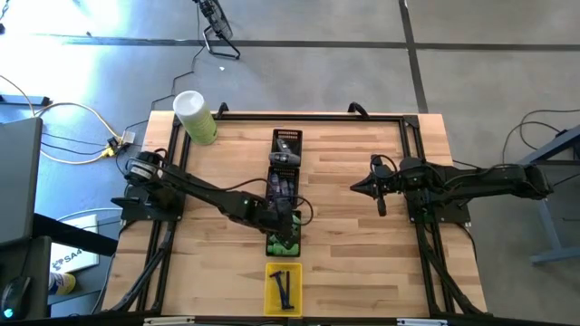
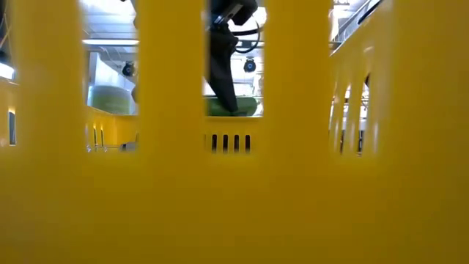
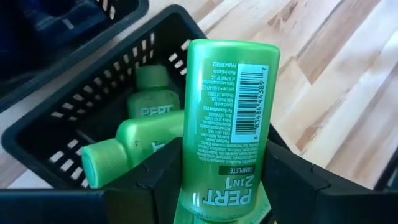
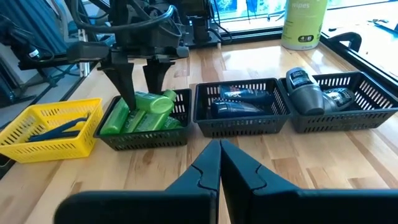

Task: Pick & Place Travel size toiletries
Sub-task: Put the green shampoo bottle into the bottom black bin, then return to Home Position

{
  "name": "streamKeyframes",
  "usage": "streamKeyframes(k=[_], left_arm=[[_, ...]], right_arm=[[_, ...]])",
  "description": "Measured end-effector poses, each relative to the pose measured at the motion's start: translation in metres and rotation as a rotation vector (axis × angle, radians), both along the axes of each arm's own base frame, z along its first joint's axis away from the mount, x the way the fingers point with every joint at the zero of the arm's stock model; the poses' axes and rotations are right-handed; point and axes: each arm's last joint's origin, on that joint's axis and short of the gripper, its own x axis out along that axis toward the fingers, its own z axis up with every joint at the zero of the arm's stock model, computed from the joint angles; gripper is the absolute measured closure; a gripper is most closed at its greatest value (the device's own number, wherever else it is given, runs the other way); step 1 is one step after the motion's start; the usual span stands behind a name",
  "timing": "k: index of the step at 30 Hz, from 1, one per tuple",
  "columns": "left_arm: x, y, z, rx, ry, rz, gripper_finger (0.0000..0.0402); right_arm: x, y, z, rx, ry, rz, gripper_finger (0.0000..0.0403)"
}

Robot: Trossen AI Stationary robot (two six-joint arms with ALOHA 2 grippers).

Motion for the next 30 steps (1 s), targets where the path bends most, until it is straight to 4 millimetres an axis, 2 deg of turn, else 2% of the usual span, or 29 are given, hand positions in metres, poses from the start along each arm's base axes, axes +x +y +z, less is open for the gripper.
streamKeyframes(k=[7, 16, 19, 26, 30], left_arm=[[-0.004, -0.001, -0.003, -0.047, 0.065, -0.042, 0.0209], [-0.005, 0.0, -0.003, -0.037, 0.076, -0.045, 0.0145], [-0.004, 0.006, -0.002, -0.035, 0.074, -0.04, 0.0137], [-0.006, 0.028, 0.014, 0.015, 0.033, -0.072, 0.0135], [-0.008, 0.038, 0.025, 0.05, -0.003, -0.101, 0.0147]], right_arm=[[0.0, 0.0, 0.0, 0.0, 0.0, 0.0, 0.0401], [0.0, 0.0, 0.0, 0.0, 0.0, 0.0, 0.0401], [0.0, 0.0, 0.0, 0.0, 0.0, 0.0, 0.0401], [0.0, 0.0, 0.0, 0.001, 0.002, 0.002, 0.0401], [0.0, 0.0, -0.001, 0.001, 0.007, 0.002, 0.0401]])
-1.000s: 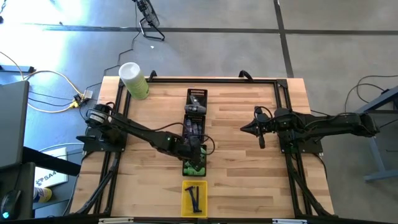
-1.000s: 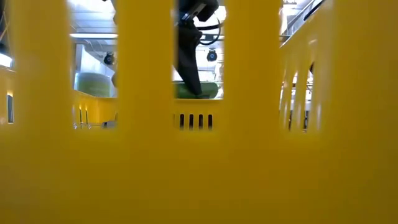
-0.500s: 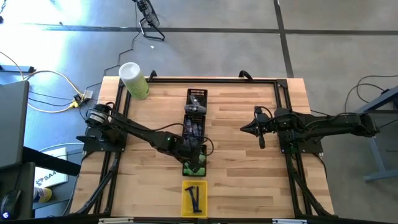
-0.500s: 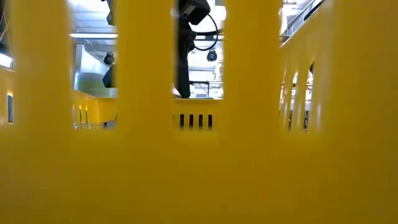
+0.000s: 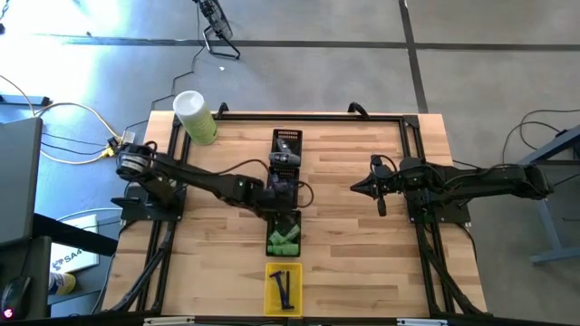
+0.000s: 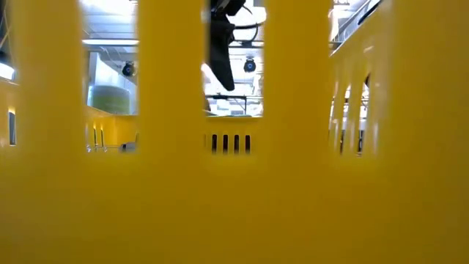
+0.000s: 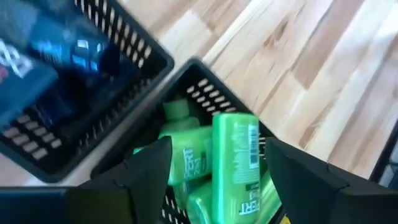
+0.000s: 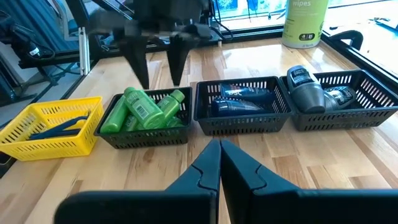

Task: Pick & Place Travel size toiletries
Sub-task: Return to Home Position

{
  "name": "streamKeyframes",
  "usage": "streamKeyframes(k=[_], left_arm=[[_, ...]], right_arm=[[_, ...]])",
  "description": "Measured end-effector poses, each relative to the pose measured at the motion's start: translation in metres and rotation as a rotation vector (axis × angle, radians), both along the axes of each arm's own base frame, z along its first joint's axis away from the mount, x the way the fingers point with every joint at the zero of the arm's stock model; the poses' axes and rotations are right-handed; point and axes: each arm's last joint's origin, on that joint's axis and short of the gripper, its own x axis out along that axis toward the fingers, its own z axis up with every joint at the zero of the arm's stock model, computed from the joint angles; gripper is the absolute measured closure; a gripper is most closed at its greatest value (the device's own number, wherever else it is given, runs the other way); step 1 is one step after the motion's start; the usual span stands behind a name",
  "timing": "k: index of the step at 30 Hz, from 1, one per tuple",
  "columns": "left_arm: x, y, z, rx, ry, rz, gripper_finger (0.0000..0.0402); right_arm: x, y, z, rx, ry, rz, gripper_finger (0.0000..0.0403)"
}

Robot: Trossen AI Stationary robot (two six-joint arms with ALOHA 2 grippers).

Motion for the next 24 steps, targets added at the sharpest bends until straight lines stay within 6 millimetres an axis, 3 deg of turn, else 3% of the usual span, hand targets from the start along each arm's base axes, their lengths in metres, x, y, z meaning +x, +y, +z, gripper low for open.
streamKeyframes(k=[7, 24], left_arm=[[-0.006, 0.005, 0.015, 0.098, -0.051, -0.118, 0.0207], [-0.005, 0.005, 0.017, 0.361, -0.085, -0.426, 0.0349]], right_arm=[[0.0, 0.0, 0.0, -0.001, 0.0, 0.001, 0.0401], [0.0, 0.0, 0.0, -0.001, 0.0, 0.001, 0.0401]])
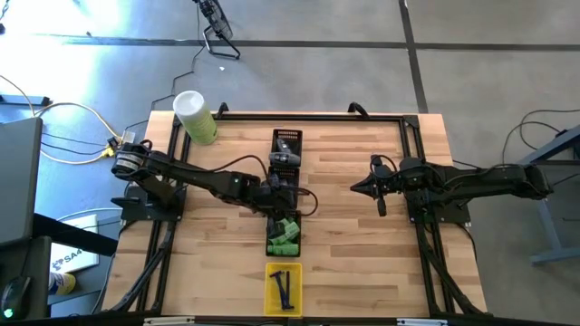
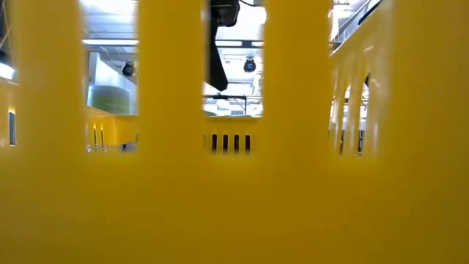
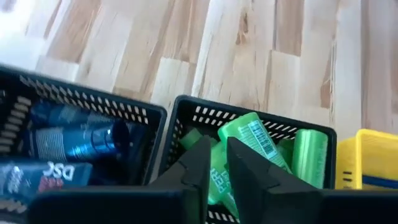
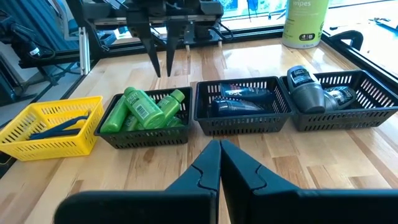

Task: Pick & Place Travel size toiletries
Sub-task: Return to Home Position

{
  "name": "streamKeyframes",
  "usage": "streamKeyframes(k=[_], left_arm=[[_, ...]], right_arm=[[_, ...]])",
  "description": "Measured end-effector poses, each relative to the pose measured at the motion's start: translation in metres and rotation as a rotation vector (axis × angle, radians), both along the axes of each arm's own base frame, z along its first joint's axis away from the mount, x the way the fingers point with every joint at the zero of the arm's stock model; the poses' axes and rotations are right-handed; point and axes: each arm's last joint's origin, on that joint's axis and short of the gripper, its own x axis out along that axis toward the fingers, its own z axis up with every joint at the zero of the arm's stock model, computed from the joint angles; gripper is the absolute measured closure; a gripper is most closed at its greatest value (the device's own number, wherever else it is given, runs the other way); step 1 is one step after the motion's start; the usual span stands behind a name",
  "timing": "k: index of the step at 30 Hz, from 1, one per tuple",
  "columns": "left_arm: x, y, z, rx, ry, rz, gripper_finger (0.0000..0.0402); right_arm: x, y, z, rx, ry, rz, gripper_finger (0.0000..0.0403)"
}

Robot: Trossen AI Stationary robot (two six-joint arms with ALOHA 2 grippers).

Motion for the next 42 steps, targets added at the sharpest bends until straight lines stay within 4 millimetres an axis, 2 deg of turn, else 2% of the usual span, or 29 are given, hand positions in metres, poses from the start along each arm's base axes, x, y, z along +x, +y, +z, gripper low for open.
streamKeyframes(k=[8, 14, 33, 42], left_arm=[[0.008, -0.001, 0.007, 0.084, -0.107, -0.109, 0.0398], [0.013, -0.002, 0.012, 0.134, -0.188, -0.164, 0.0397], [0.015, -0.003, 0.014, 0.133, -0.217, -0.162, 0.0401], [0.015, -0.002, 0.014, 0.216, -0.214, -0.221, 0.0401]], right_arm=[[0.0, 0.0, 0.0, -0.003, 0.0, -0.005, 0.0401], [0.0, 0.0, 0.0, -0.004, 0.0, -0.006, 0.0401], [0.0, 0.0, 0.001, 0.002, -0.007, -0.011, 0.0401], [0.0, 0.0, 0.001, 0.002, -0.007, -0.01, 0.0401]])
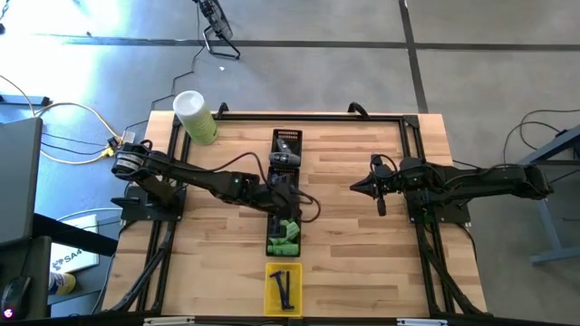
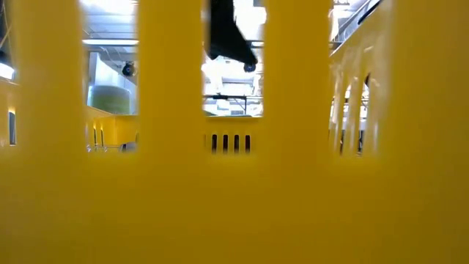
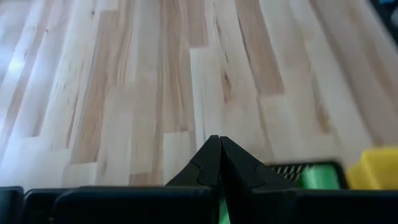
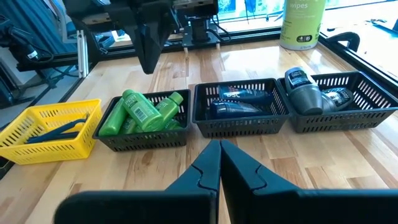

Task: Pick & Place Travel size toiletries
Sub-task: Return to Home Position

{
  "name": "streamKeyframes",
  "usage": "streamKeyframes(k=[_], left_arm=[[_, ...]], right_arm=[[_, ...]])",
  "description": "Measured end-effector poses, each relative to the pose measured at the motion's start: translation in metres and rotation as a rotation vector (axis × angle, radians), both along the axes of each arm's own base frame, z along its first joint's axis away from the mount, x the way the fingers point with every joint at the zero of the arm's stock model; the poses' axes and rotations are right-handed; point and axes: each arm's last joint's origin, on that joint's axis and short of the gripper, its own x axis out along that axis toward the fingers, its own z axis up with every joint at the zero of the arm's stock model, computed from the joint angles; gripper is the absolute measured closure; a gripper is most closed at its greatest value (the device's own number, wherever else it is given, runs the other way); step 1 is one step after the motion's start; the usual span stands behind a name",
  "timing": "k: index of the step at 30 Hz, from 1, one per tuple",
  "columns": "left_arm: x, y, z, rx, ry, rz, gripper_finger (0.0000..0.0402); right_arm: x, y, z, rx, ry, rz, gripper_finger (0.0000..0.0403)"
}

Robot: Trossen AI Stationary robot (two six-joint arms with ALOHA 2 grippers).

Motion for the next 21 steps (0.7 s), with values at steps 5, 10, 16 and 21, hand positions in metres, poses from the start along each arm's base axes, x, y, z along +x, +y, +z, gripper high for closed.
streamKeyframes(k=[5, 10, 16, 21], left_arm=[[-0.0025, 0.0004, -0.003, 0.049, 0.039, -0.035, 0.0401], [-0.0026, 0.0004, -0.0031, 0.056, 0.04, -0.042, 0.0401], [-0.003, -0.0007, -0.0036, 0.071, 0.047, -0.104, 0.0401], [-0.0051, -0.0005, -0.0059, 0.086, 0.079, -0.122, 0.0401]], right_arm=[[0.0, -0.0001, -0.0001, -0.001, 0.0, -0.002, 0.0401], [0.0, -0.0001, -0.0001, -0.001, 0.0, -0.002, 0.0401], [0.0, -0.0001, 0.0, -0.001, 0.0, -0.002, 0.0401], [0.0, -0.0001, 0.0, 0.0, 0.0, -0.002, 0.0401]])
